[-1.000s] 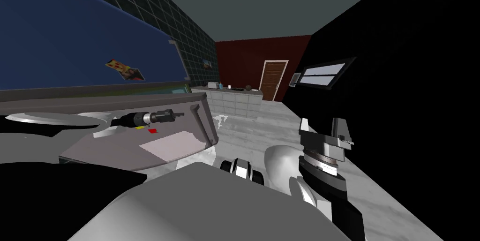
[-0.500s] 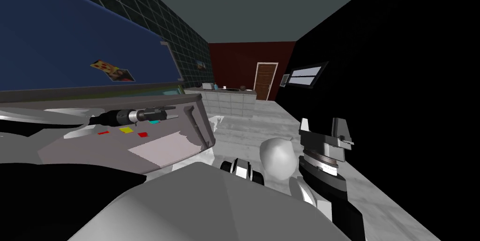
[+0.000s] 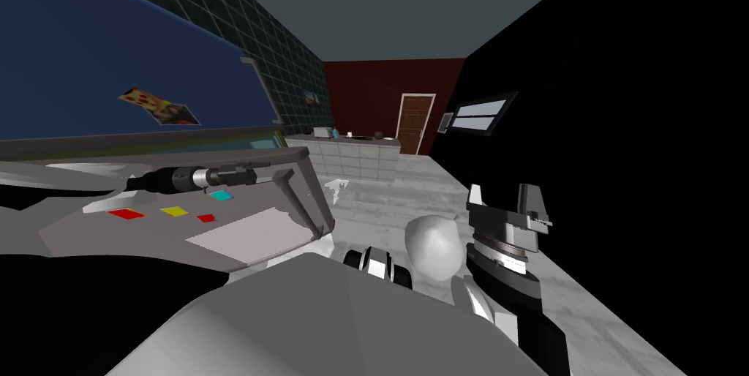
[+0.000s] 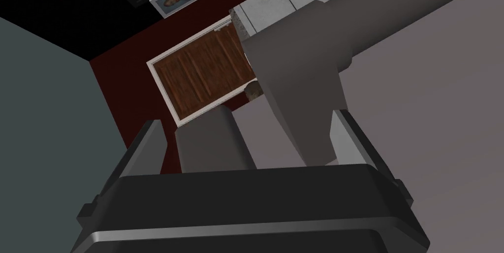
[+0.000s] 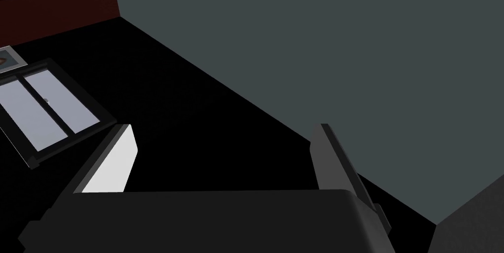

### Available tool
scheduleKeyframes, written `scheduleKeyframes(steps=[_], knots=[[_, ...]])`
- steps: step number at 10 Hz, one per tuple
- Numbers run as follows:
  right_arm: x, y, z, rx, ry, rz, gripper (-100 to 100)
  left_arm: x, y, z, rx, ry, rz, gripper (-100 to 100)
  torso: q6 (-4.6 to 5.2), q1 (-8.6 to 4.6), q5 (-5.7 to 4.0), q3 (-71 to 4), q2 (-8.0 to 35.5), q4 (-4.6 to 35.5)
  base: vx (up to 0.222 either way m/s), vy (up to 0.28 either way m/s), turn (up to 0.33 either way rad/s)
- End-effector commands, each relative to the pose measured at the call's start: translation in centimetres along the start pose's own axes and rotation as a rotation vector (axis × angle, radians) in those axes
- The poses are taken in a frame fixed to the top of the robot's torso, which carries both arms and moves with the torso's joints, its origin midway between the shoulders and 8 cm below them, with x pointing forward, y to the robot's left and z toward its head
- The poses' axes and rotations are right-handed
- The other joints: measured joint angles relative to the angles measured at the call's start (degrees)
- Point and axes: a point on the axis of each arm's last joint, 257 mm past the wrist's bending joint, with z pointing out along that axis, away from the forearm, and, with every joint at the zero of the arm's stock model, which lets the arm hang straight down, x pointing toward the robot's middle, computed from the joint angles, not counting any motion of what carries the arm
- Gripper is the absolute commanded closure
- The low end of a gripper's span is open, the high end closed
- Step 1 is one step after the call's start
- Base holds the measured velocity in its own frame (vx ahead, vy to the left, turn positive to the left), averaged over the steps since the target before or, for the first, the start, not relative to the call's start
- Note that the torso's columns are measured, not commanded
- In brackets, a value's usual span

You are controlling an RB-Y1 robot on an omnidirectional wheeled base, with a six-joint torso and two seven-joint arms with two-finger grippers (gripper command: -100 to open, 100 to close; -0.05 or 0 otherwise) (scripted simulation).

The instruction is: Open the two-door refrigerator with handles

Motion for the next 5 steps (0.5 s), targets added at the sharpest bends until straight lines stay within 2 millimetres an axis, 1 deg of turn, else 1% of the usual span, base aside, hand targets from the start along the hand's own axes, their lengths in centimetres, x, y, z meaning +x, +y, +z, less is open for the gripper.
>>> scheduleKeyframes(steps=[1, 5], knots=[[0.00, 0.00, 0.00, 0.000, 0.000, 0.000, 0, 0.00, 0.01, 0.00, 0.000, 0.000, 0.000, 0, -0.01, 0.01, 0.00, -0.1, -0.1, 0.0, 0.000, 0.000, 0.000], [0.00, 0.00, 0.00, 0.000, 0.000, 0.000, 0, 0.00, 0.01, -0.01, -0.001, 0.000, 0.000, 0, -0.02, -0.01, 0.00, -0.1, -0.1, -0.1, 0.000, 0.000, 0.000]])
